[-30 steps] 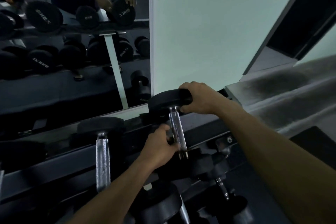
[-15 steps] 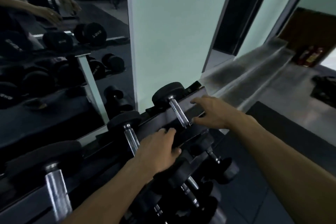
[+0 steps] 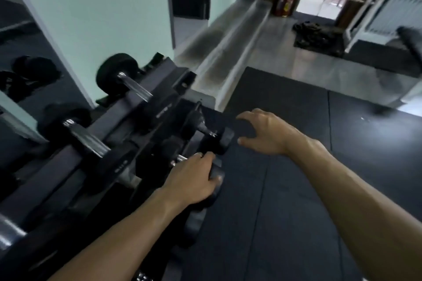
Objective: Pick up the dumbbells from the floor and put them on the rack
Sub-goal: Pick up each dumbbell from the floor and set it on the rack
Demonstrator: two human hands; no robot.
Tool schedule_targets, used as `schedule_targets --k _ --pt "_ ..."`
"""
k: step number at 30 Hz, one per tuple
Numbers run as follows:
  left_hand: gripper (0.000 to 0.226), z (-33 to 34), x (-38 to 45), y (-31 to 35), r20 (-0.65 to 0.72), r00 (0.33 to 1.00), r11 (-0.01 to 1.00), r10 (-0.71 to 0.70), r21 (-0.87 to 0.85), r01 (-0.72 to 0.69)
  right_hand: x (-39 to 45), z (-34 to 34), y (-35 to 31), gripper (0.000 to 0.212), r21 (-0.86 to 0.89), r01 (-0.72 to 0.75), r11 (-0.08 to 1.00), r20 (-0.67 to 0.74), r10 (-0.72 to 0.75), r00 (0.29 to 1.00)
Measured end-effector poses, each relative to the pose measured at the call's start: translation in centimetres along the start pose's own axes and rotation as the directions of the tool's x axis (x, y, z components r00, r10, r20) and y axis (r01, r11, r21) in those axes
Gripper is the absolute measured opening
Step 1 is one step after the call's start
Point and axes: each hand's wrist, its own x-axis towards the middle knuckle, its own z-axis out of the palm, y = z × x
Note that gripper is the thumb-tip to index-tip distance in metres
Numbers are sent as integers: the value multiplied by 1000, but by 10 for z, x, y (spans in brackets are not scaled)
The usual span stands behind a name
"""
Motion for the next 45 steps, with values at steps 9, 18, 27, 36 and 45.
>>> schedule_targets --k 9,18,27,36,45 --pt "52 189 -65 141 400 894 971 199 39 -234 -238 130 150 73 160 -399 903 74 392 917" --pt "50 378 -125 188 676 705 970 213 -61 -235 -386 272 243 71 169 -676 717 303 615 728" --pt "54 602 -122 142 797 599 995 74 -16 -101 -391 491 338 66 202 -741 641 461 605 649" --pt "75 832 -139 91 788 602 979 -128 4 203 -385 734 400 84 294 -686 665 519 492 699" --pt "64 930 -156 73 766 621 901 -165 -139 411 -395 832 408 65 564 -592 576 329 501 801"
